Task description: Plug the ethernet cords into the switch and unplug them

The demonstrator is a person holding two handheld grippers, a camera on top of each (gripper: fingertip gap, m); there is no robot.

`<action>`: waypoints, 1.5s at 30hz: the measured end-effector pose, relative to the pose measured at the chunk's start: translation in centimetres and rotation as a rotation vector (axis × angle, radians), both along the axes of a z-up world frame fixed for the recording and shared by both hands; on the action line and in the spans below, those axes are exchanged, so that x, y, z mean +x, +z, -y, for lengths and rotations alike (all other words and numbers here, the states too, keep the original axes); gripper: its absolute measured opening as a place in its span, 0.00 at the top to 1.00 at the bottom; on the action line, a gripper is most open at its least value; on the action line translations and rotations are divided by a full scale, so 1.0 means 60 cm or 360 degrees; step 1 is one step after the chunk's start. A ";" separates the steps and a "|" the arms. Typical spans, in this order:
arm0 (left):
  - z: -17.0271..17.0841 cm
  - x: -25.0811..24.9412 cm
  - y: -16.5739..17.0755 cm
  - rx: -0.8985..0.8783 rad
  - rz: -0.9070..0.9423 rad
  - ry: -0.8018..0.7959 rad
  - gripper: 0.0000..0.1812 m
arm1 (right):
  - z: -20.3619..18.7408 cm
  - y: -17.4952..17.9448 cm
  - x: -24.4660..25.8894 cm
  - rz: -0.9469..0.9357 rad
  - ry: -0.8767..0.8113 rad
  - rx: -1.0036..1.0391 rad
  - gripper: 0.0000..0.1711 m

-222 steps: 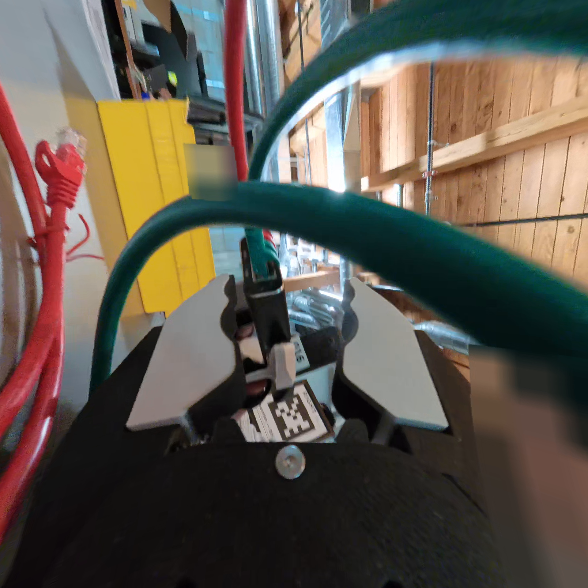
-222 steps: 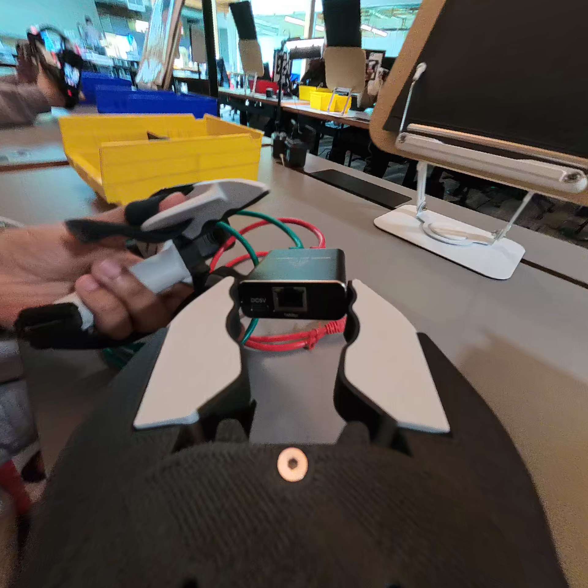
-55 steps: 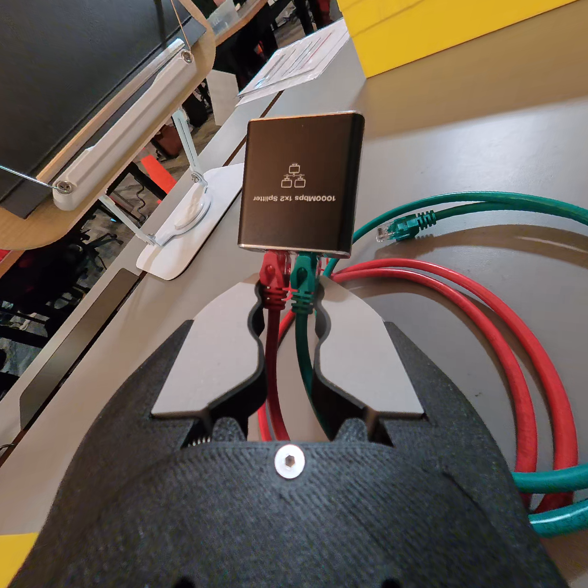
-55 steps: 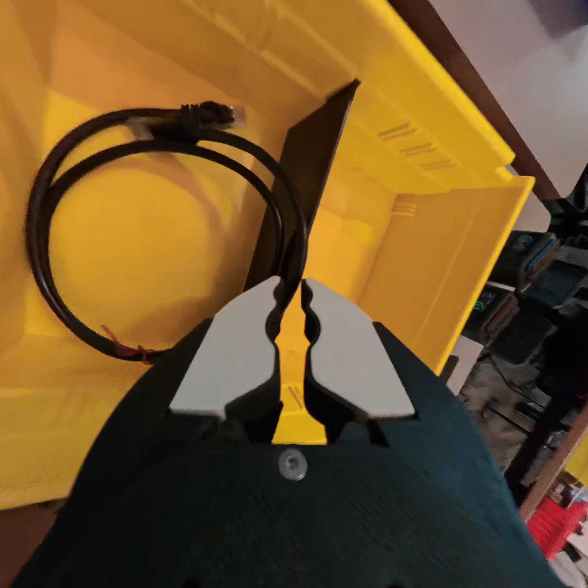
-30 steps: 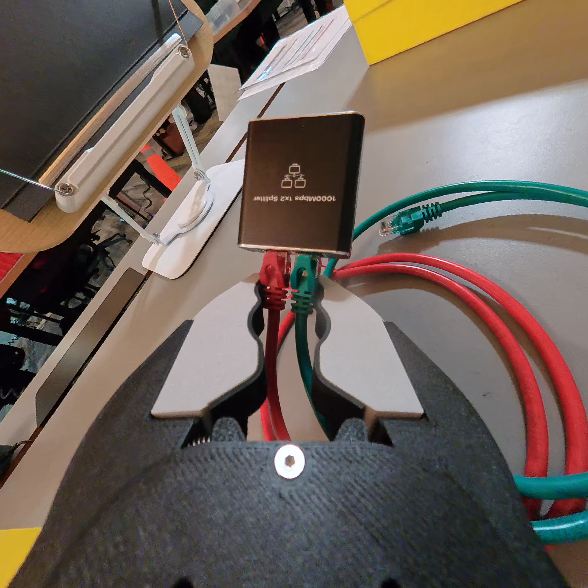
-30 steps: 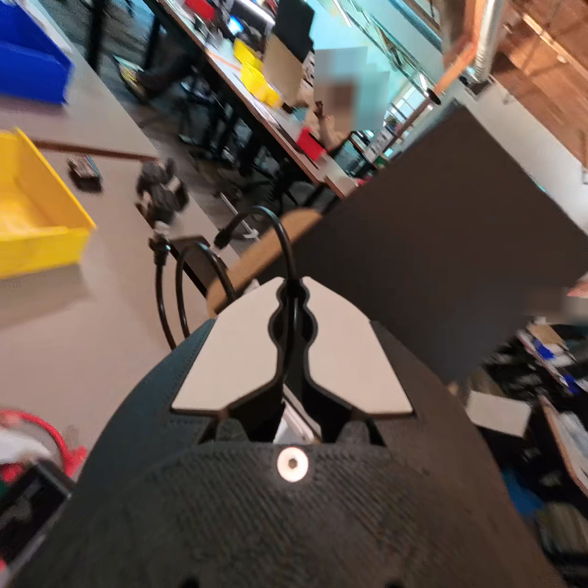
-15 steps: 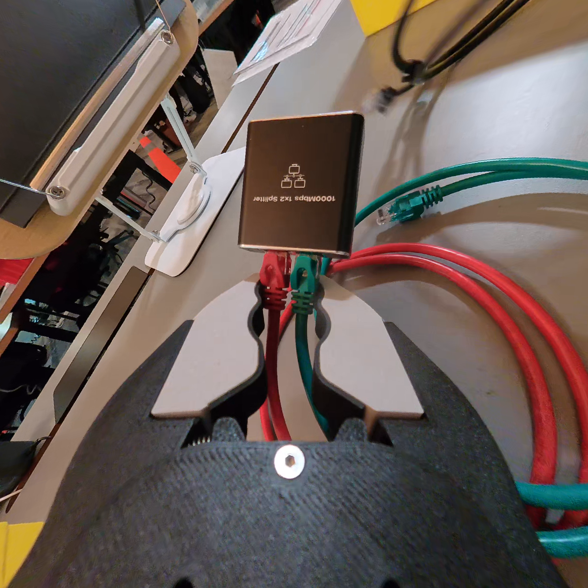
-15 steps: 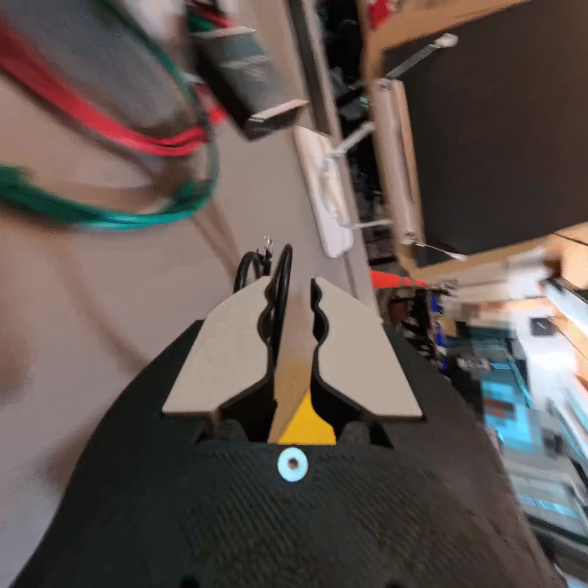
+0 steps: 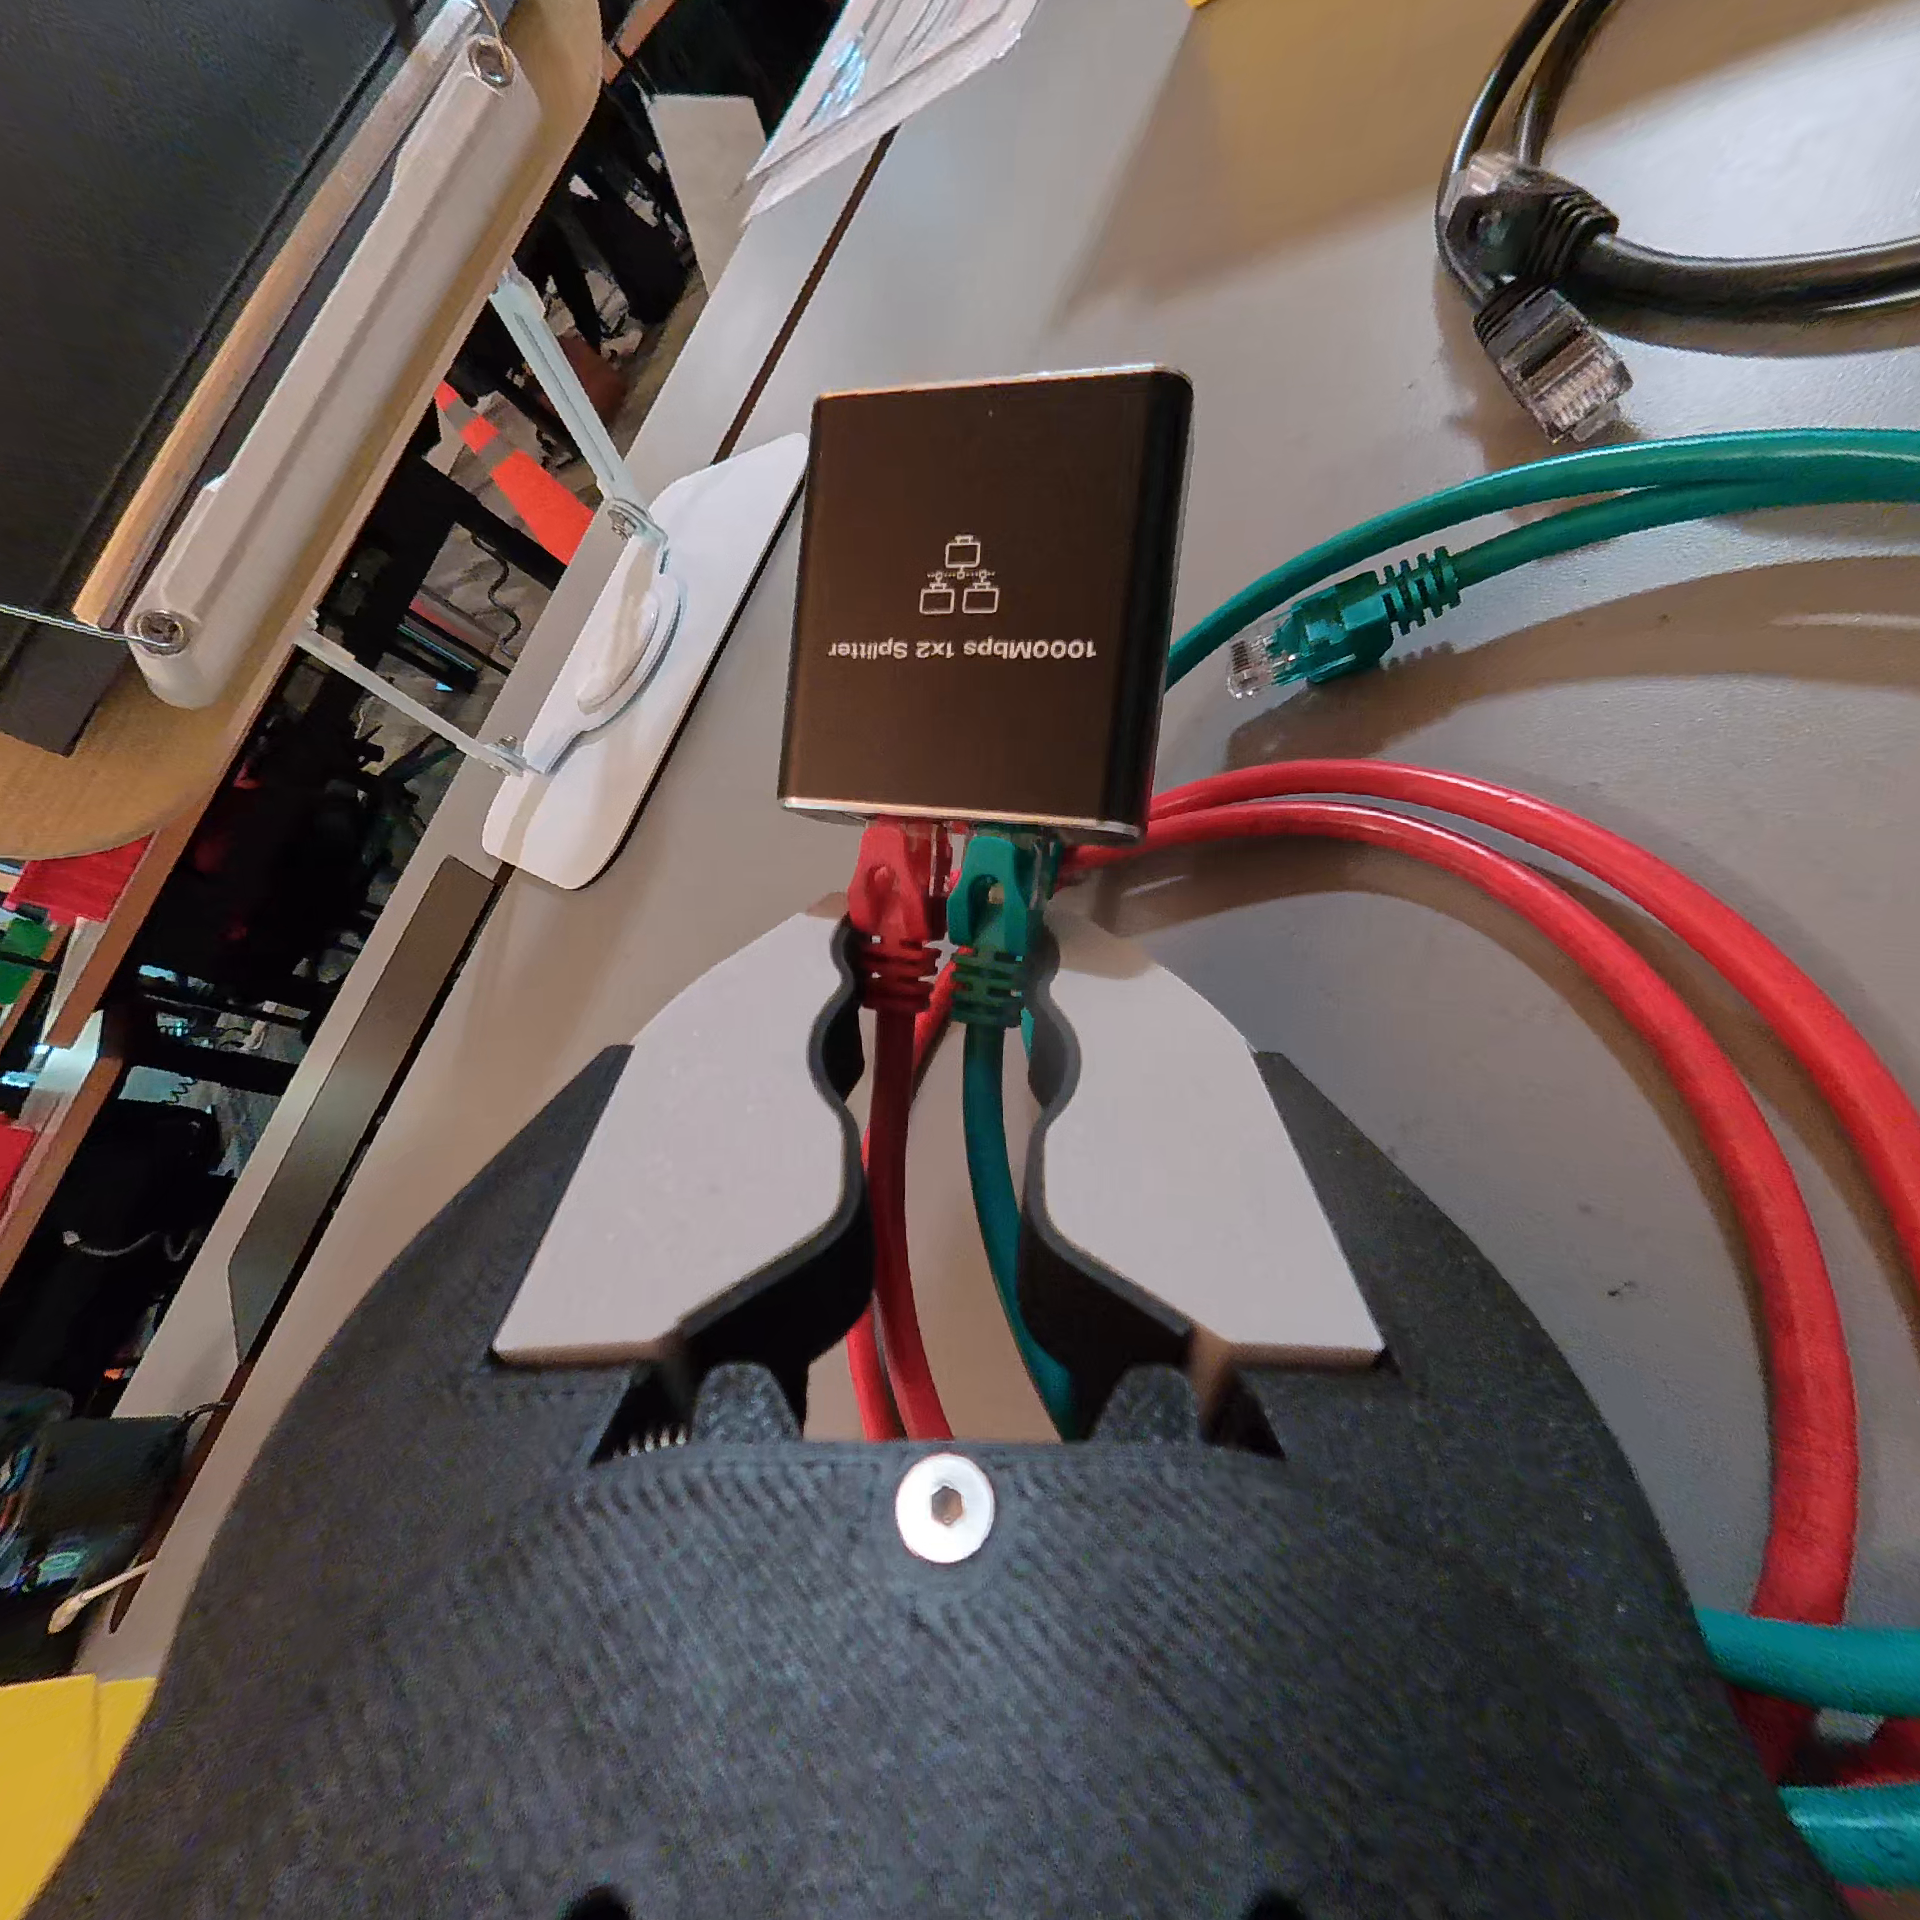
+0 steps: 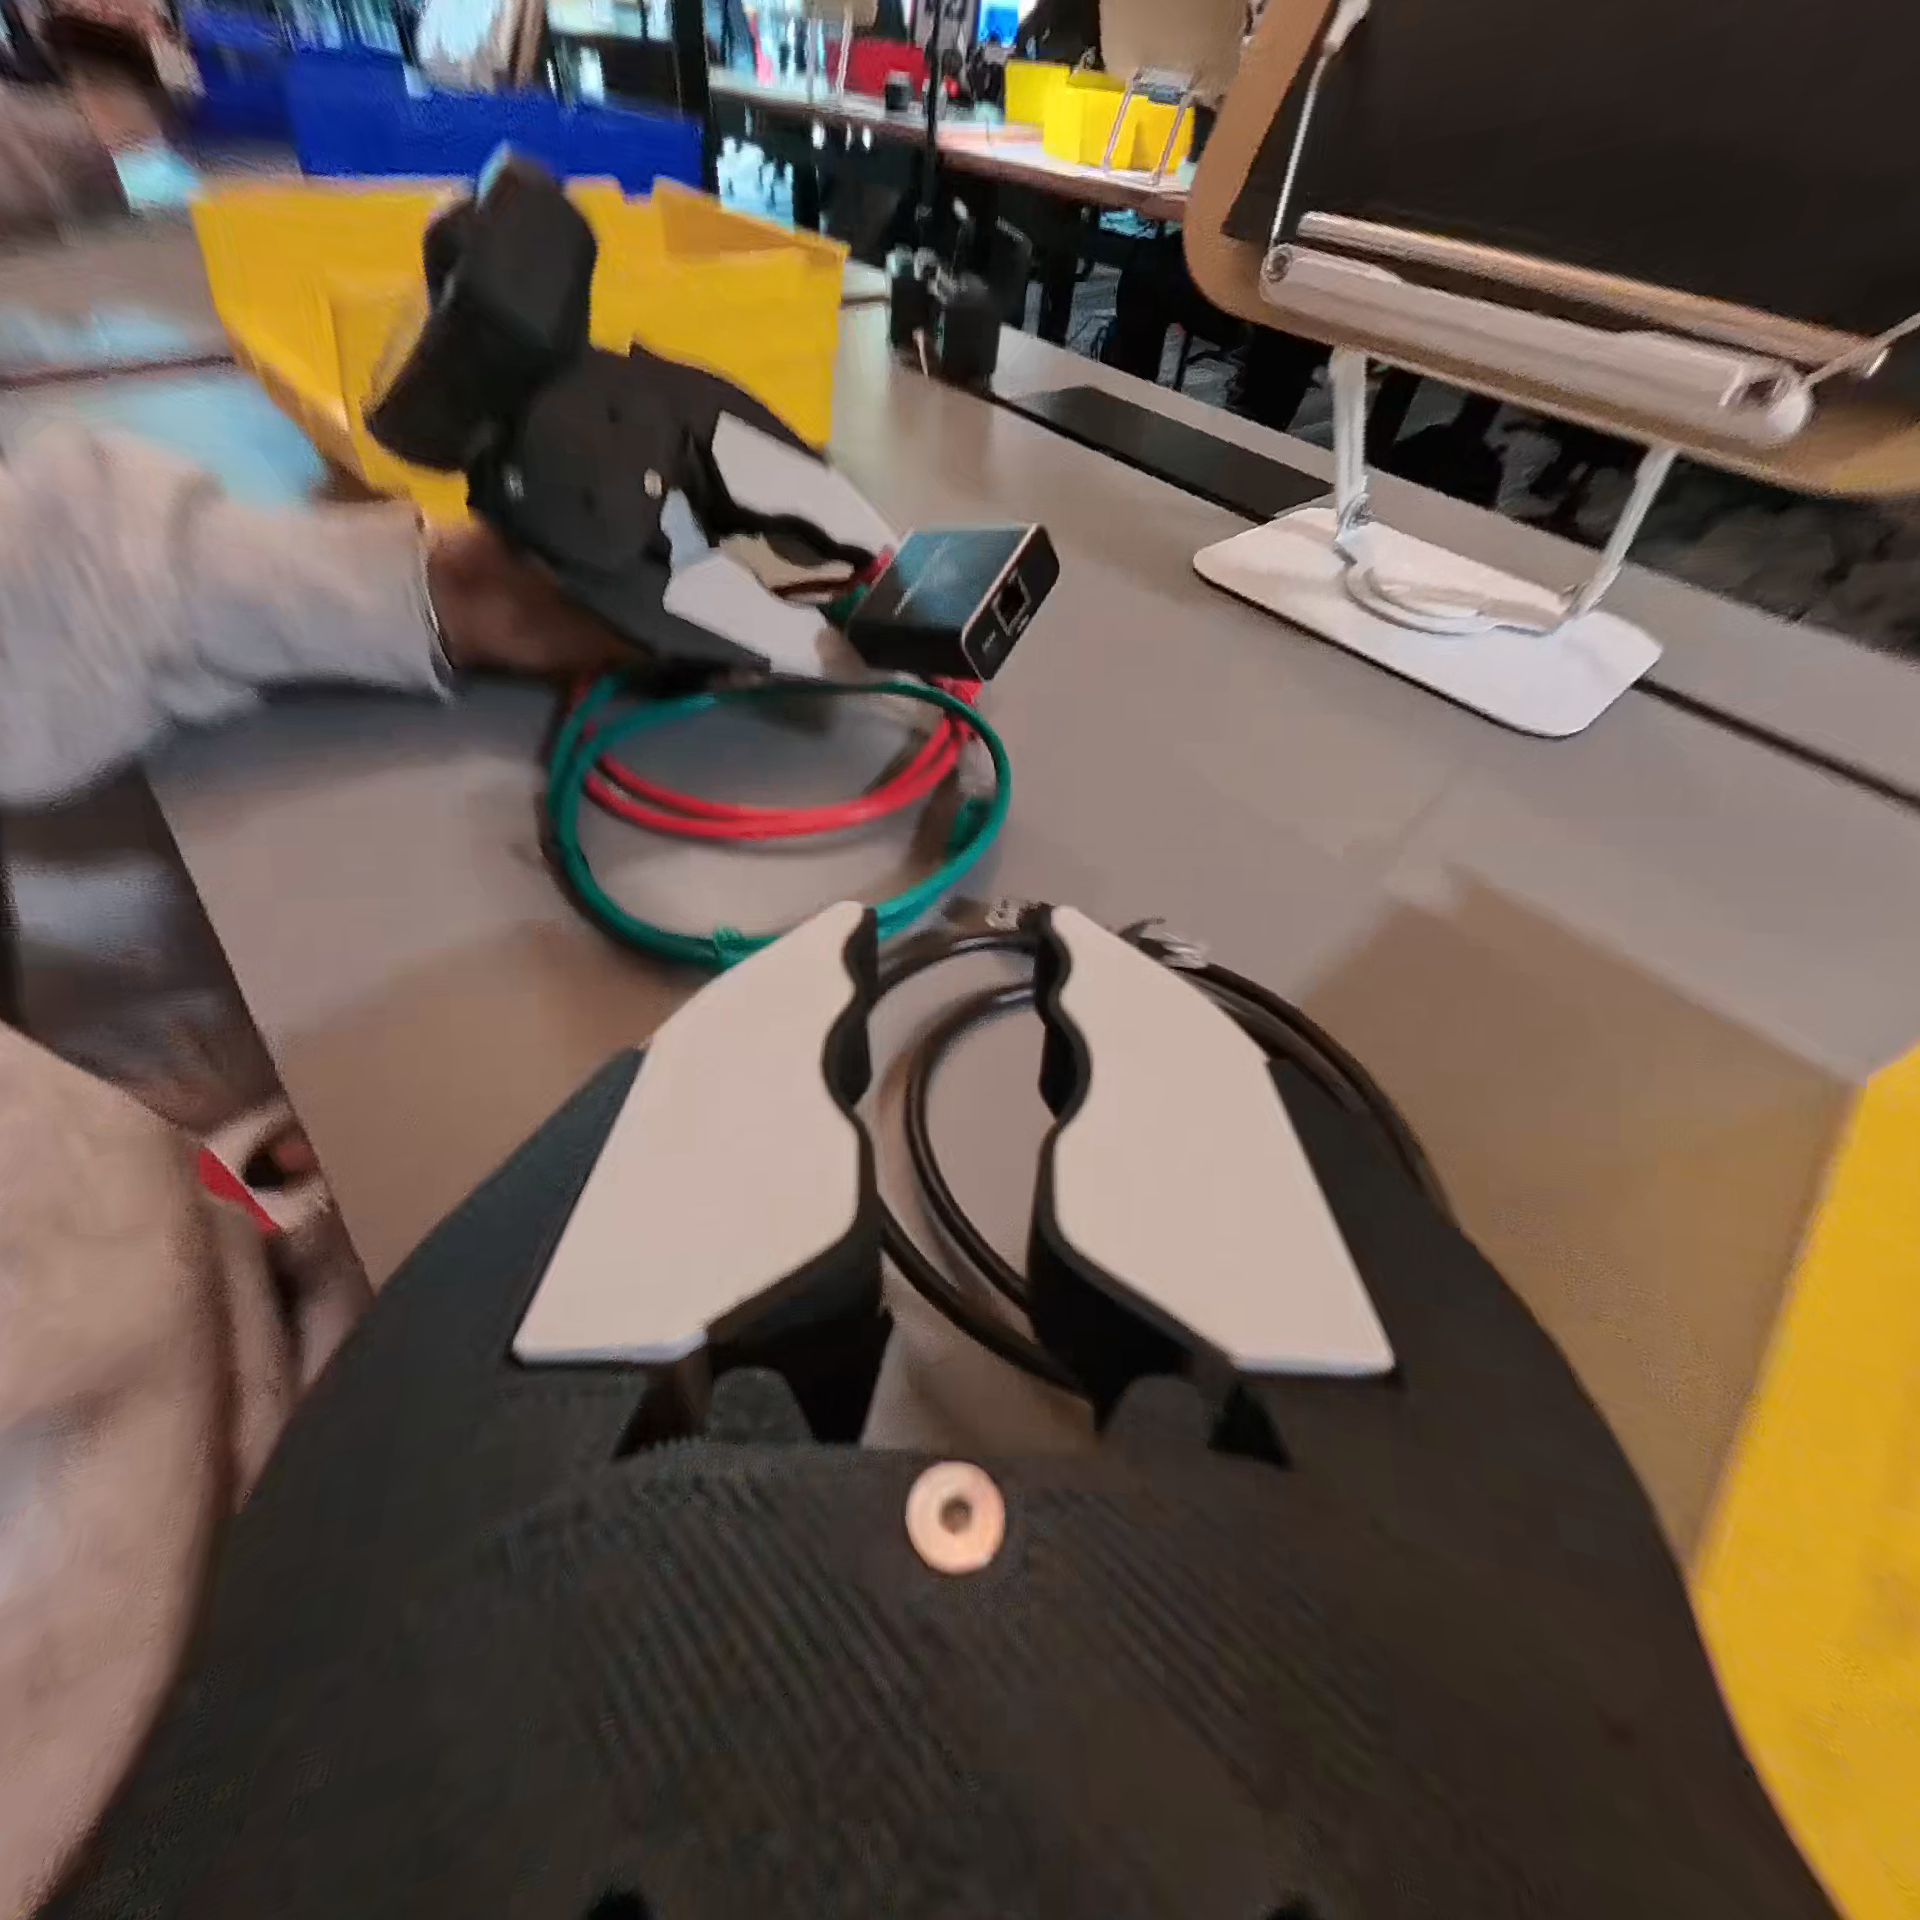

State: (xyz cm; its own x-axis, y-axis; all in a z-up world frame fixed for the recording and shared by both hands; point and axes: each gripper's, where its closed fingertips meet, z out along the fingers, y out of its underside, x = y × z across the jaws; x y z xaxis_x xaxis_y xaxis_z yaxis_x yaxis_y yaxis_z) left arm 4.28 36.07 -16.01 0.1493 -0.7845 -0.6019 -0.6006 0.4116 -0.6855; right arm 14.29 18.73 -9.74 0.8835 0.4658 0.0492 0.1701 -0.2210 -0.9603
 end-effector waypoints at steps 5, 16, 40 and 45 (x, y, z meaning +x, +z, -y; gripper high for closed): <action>0.002 0.000 0.000 0.0012 0.0000 -0.0012 0.85 | -0.040 -0.040 0.002 0.0087 -0.0192 -0.0132 0.83; 0.008 -0.035 0.015 -0.0012 0.0105 0.0001 0.85 | -0.079 -0.107 -0.066 0.0410 -0.0185 -0.0309 0.74; 0.009 -0.029 0.000 0.0009 0.0004 -0.0023 0.85 | -0.044 -0.117 -0.038 0.0724 0.0001 -0.0270 1.00; 0.009 -0.008 0.000 0.0005 0.0008 -0.0069 0.85 | -0.040 -0.111 -0.053 0.0461 -0.0046 -0.0296 0.79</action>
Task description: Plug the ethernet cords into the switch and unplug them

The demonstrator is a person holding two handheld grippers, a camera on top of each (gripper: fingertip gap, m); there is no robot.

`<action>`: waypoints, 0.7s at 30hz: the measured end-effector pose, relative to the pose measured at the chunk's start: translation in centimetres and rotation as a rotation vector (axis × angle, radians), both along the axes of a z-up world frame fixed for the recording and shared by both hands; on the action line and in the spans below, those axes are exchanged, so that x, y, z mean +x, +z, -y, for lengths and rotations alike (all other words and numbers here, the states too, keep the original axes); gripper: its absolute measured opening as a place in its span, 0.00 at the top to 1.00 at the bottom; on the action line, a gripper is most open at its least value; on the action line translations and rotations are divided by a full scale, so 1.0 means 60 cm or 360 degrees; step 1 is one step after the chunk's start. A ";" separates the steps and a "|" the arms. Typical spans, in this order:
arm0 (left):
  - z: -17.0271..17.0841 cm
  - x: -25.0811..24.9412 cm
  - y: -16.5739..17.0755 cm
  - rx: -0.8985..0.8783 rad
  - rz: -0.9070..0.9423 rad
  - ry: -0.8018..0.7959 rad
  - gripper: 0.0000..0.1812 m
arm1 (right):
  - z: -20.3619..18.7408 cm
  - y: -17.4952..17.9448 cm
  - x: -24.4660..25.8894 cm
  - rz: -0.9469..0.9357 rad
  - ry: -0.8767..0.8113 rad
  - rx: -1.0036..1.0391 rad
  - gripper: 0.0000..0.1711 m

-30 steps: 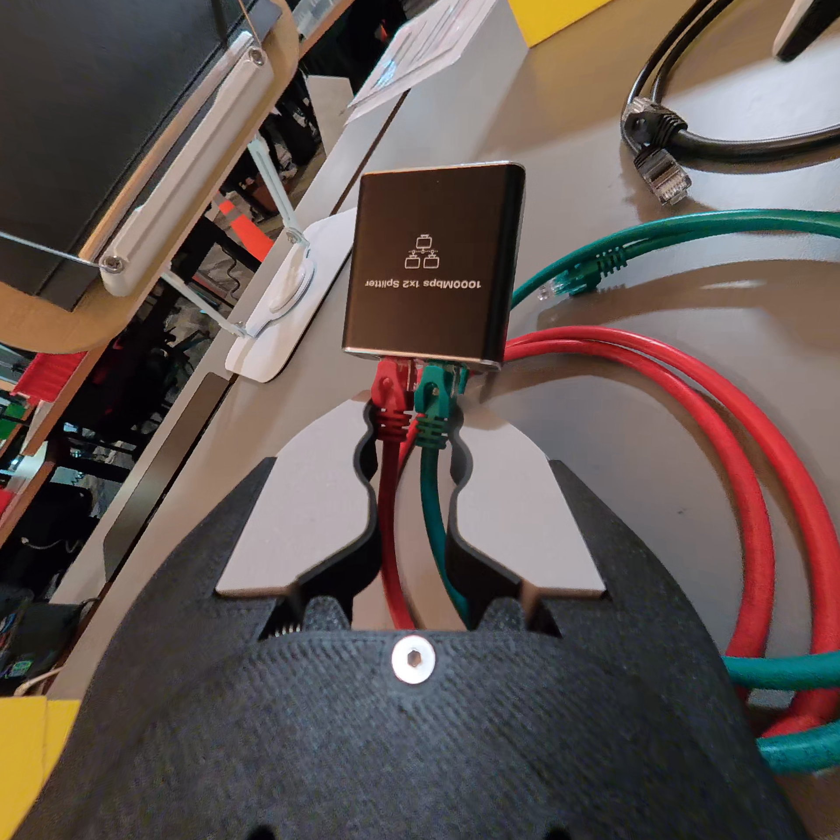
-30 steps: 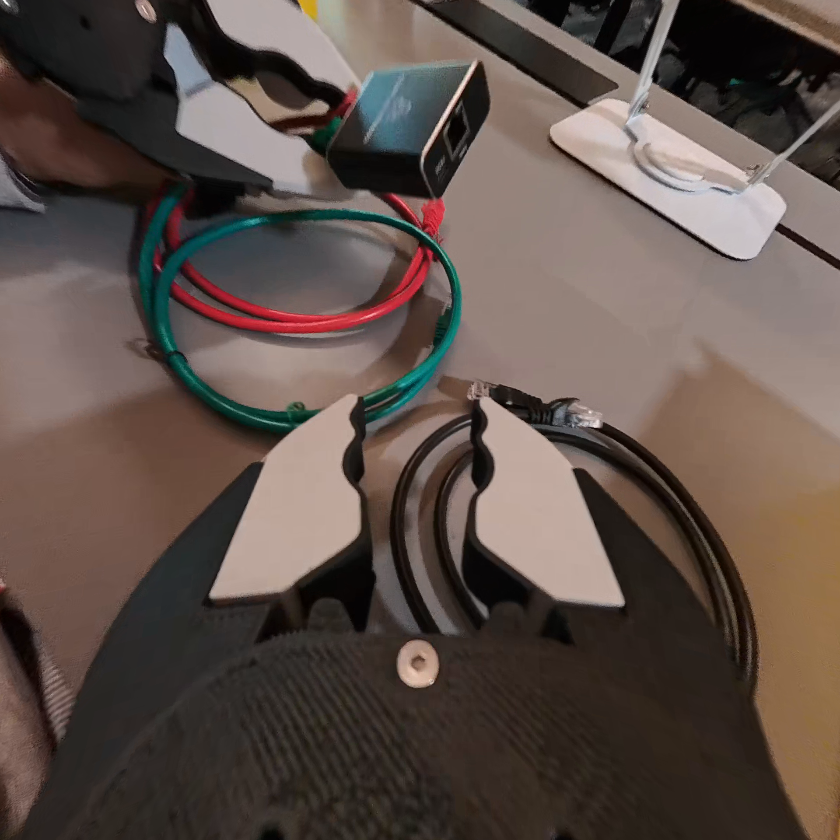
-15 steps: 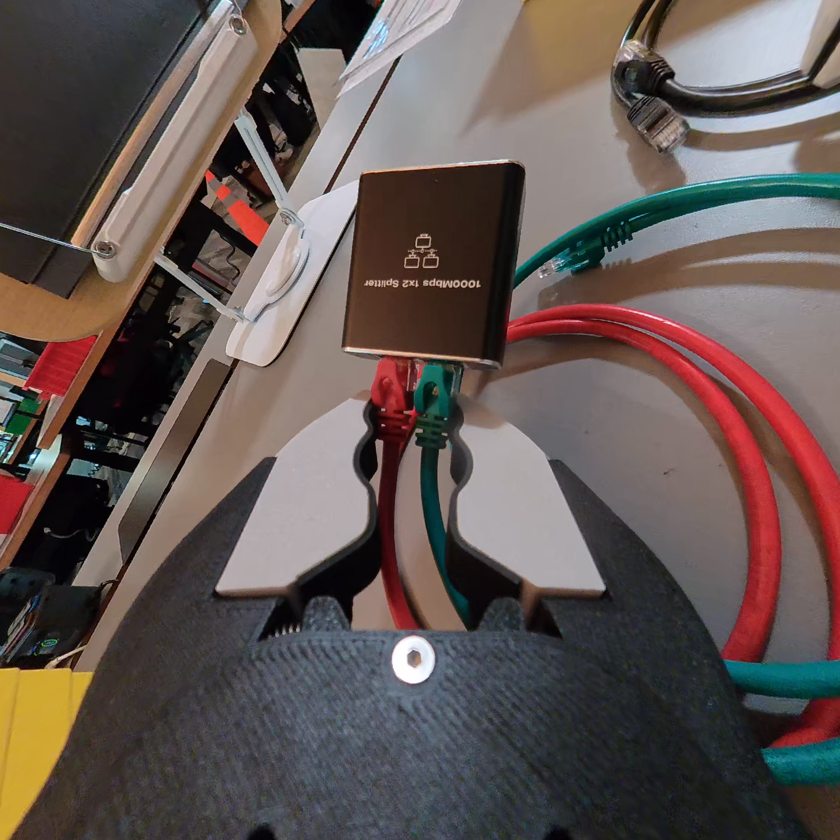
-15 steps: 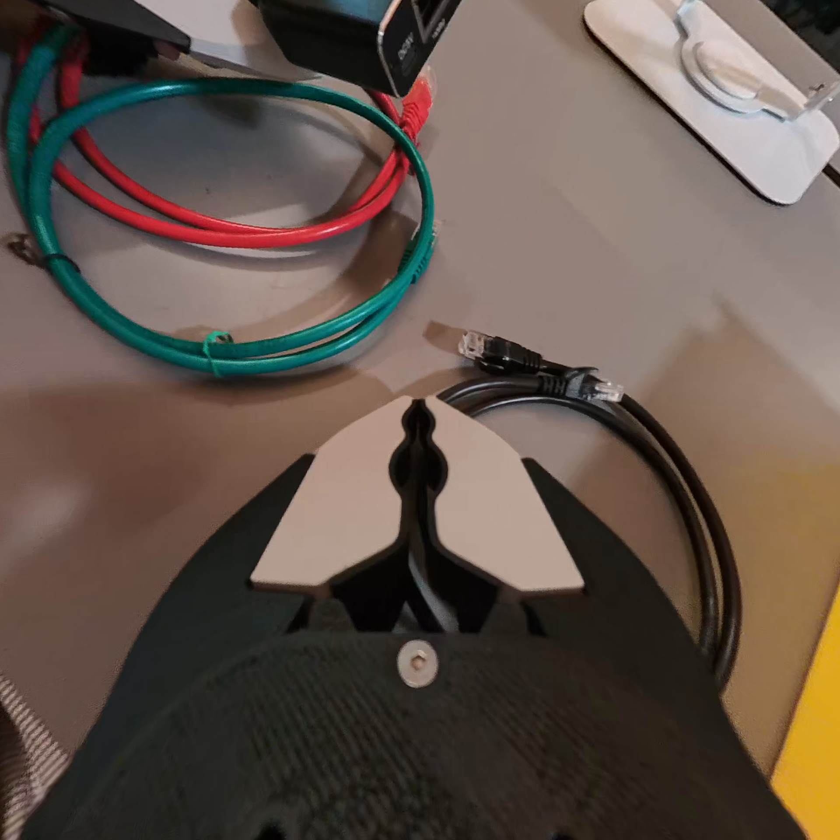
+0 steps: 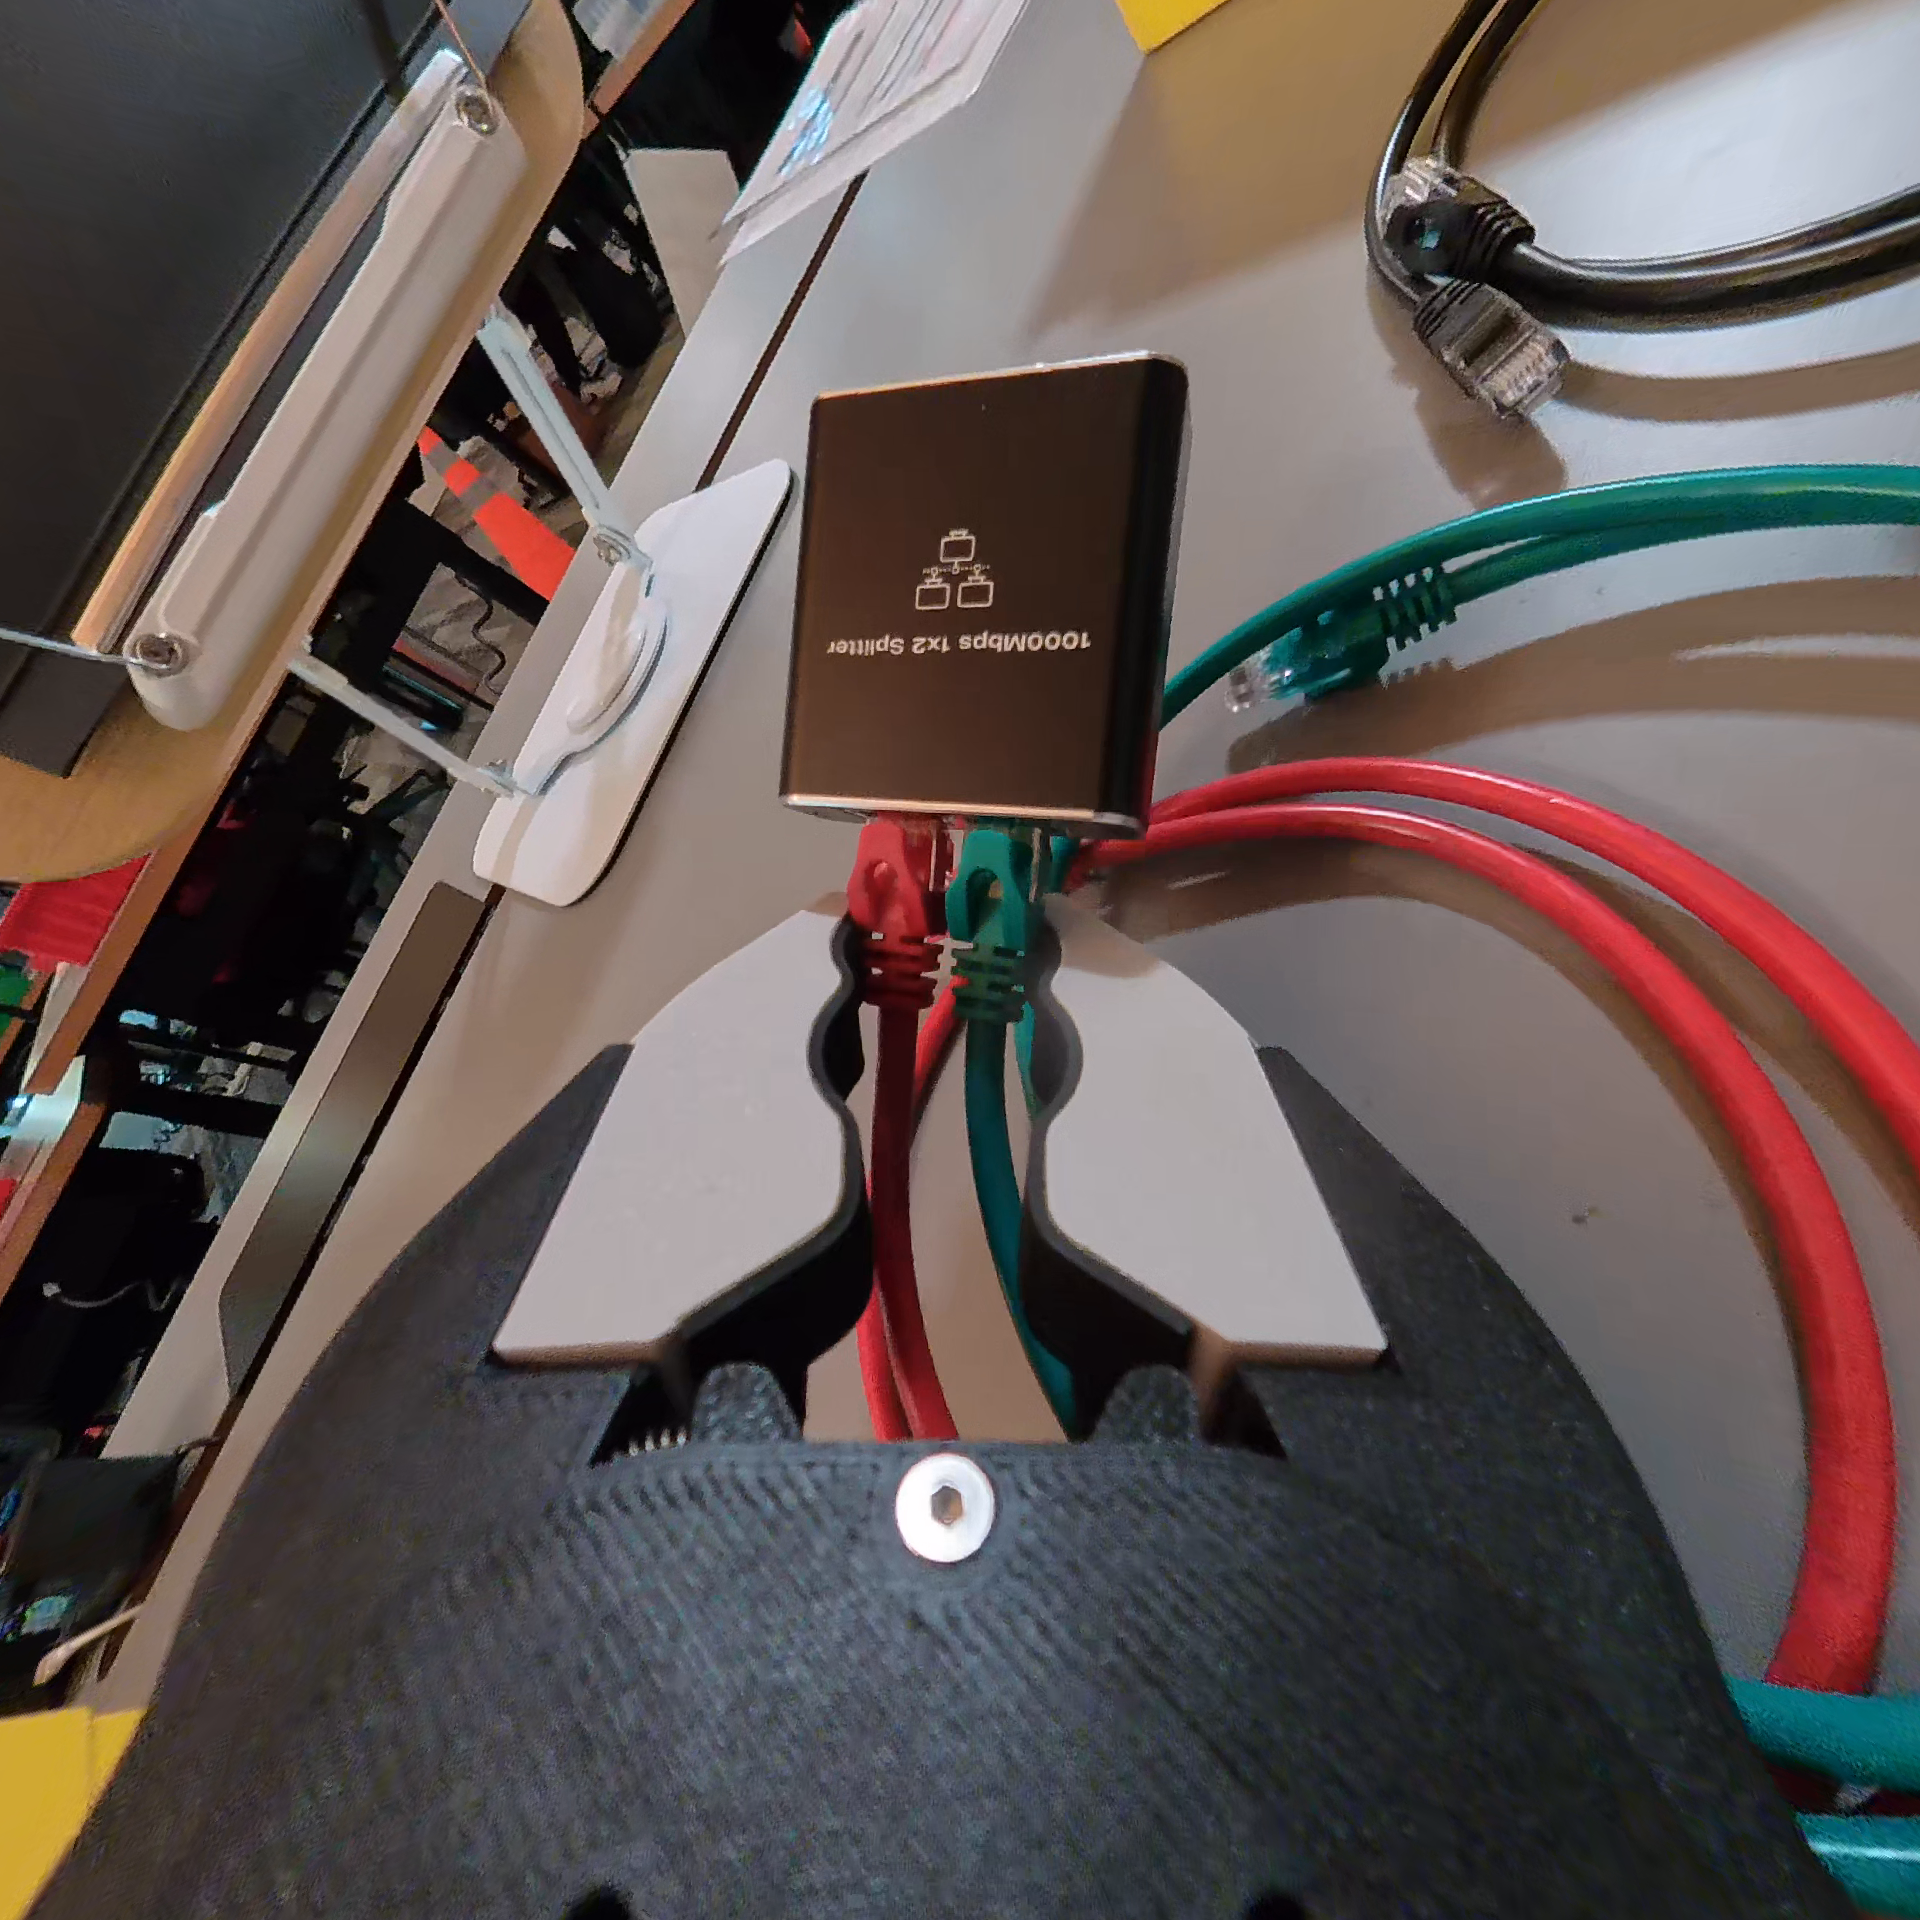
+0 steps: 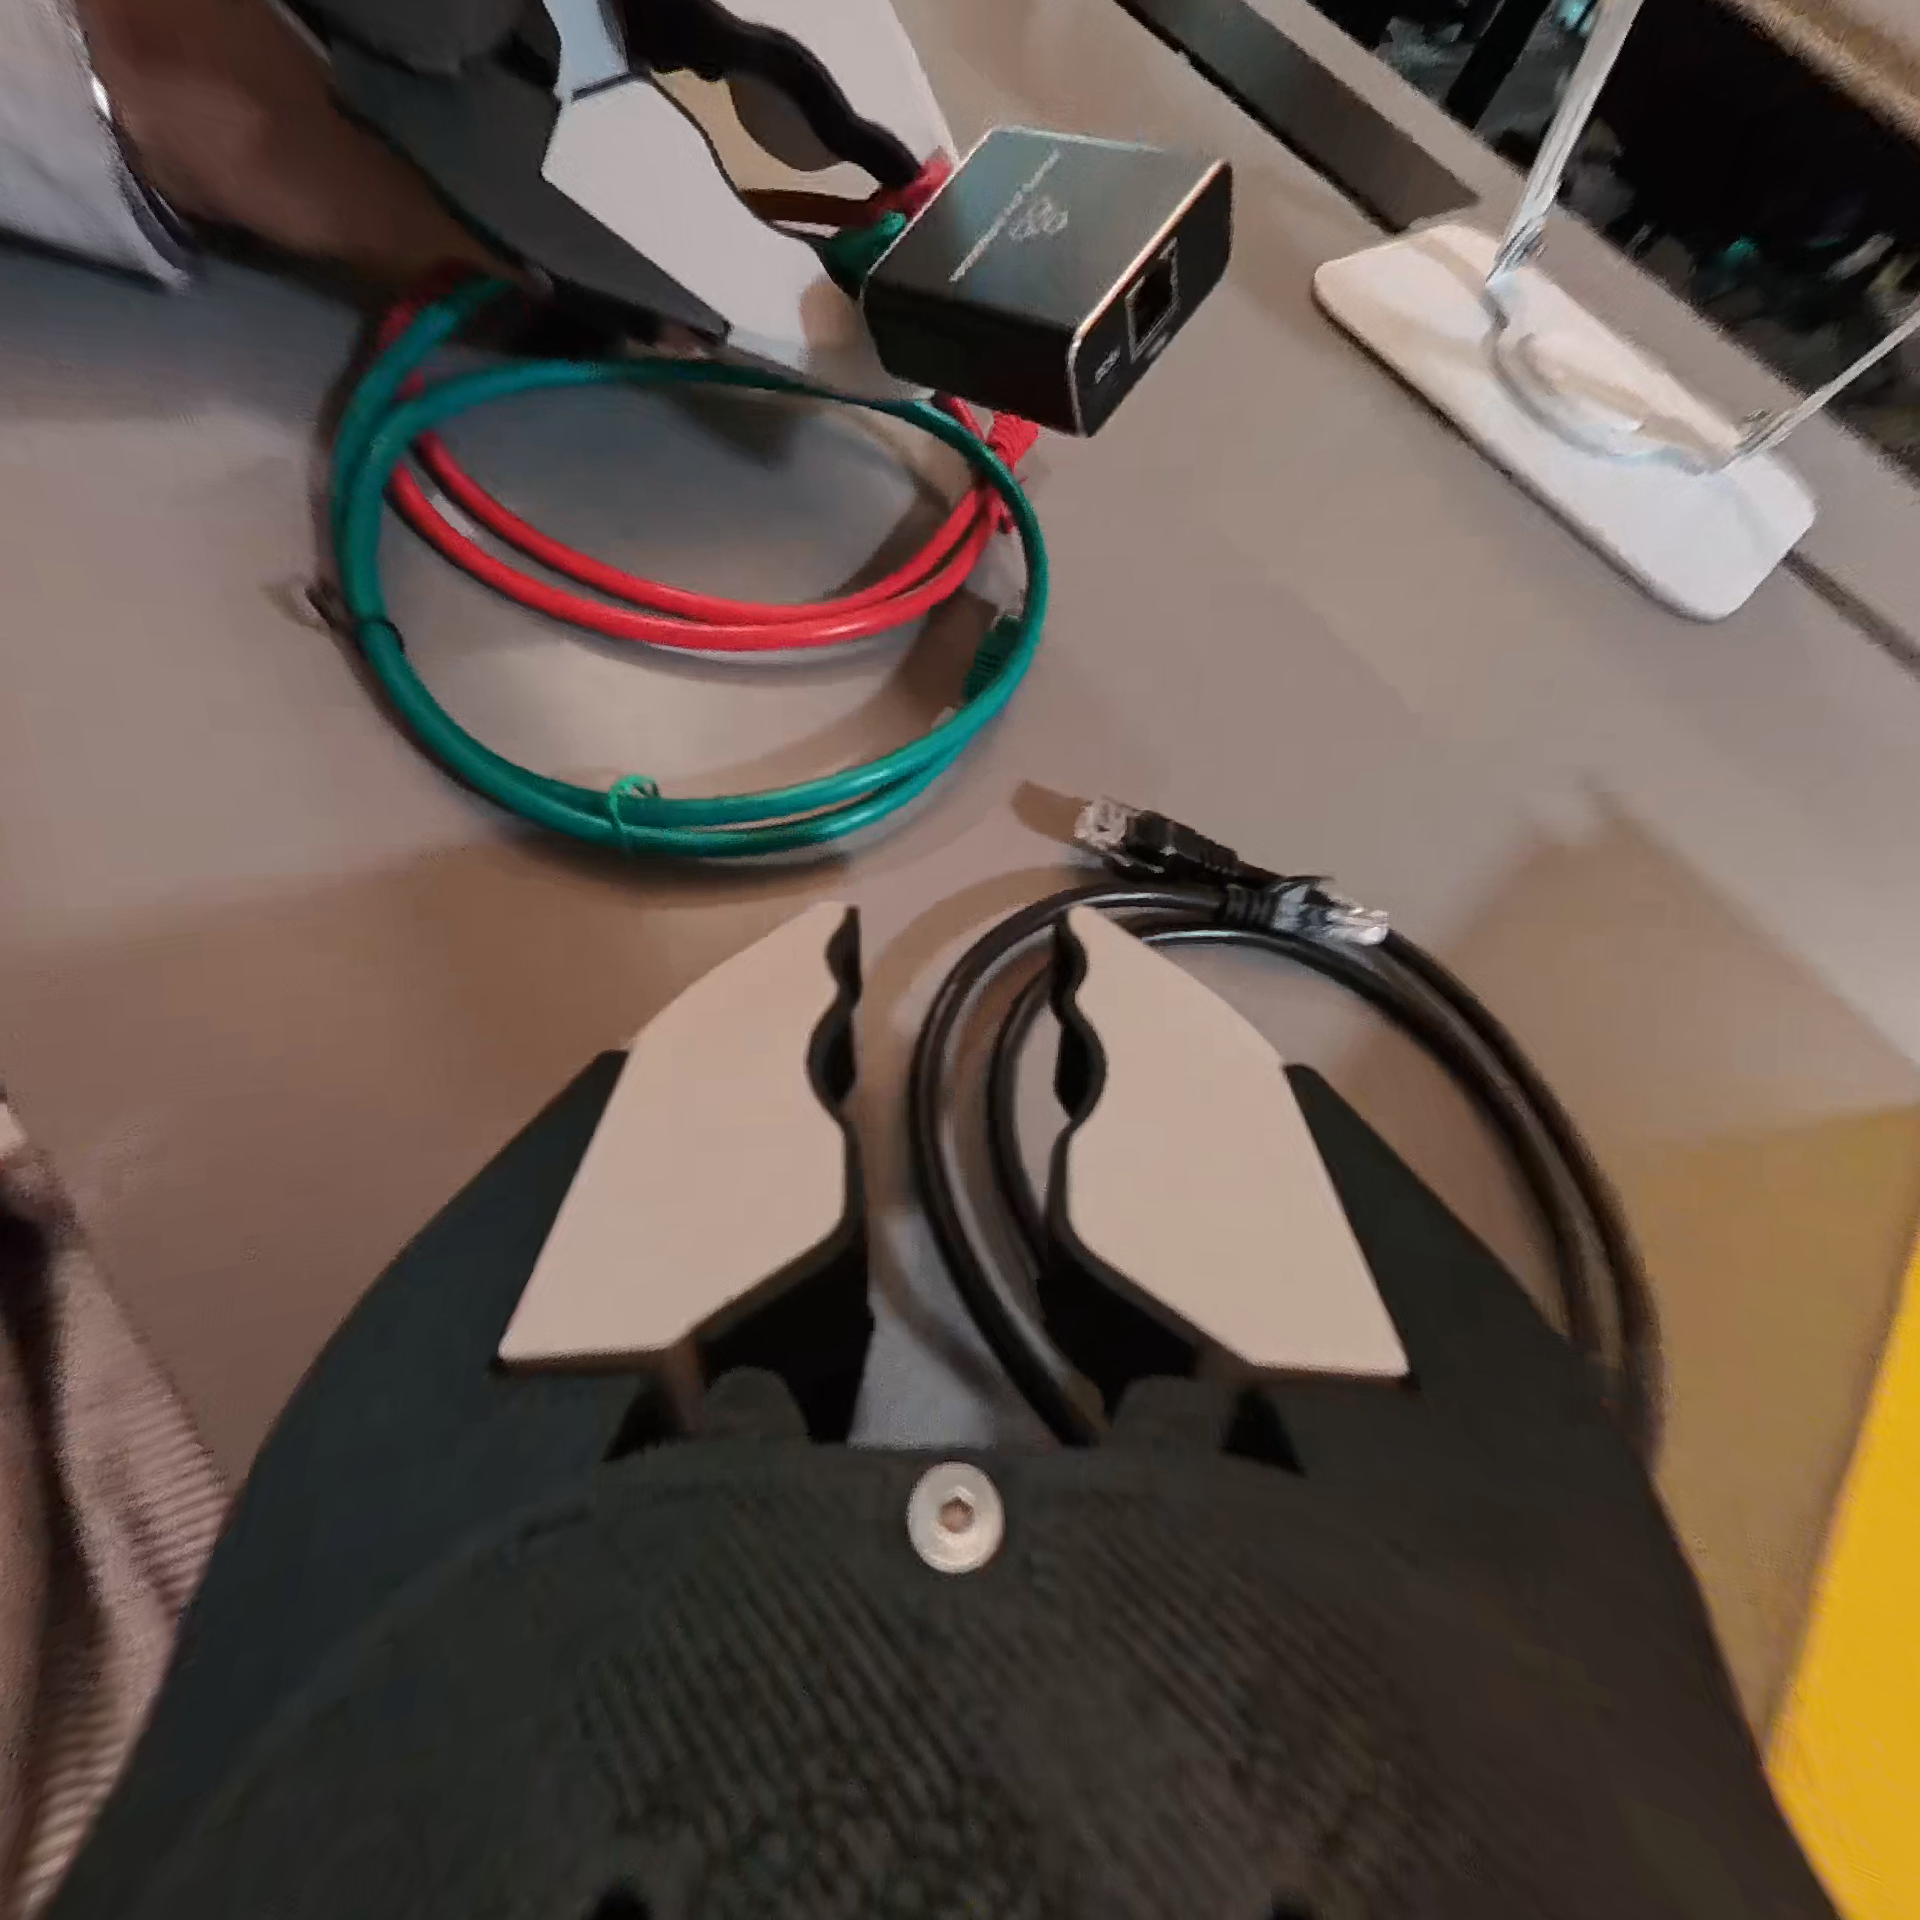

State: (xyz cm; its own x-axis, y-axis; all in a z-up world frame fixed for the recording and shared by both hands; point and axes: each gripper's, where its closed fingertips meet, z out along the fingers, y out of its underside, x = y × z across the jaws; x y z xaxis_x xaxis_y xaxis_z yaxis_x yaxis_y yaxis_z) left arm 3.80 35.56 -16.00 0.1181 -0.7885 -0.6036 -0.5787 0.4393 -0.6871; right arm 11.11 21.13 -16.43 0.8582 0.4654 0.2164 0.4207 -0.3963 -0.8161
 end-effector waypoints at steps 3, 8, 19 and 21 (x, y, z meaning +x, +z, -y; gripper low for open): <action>0.003 0.005 -0.002 0.0008 -0.0015 -0.0016 0.85 | 0.002 -0.027 0.016 0.0088 -0.0113 -0.0134 0.76; 0.003 0.005 0.000 0.0006 0.0001 -0.0022 0.85 | 0.005 -0.034 0.014 0.0099 -0.0071 -0.0175 0.96; 0.003 0.006 -0.002 0.0018 -0.0015 -0.0025 0.85 | 0.096 -0.011 -0.024 0.0341 0.0705 -0.0051 0.92; 0.003 0.006 -0.002 0.0017 -0.0014 -0.0025 0.85 | 0.096 -0.016 0.017 0.0330 0.0565 -0.0106 0.90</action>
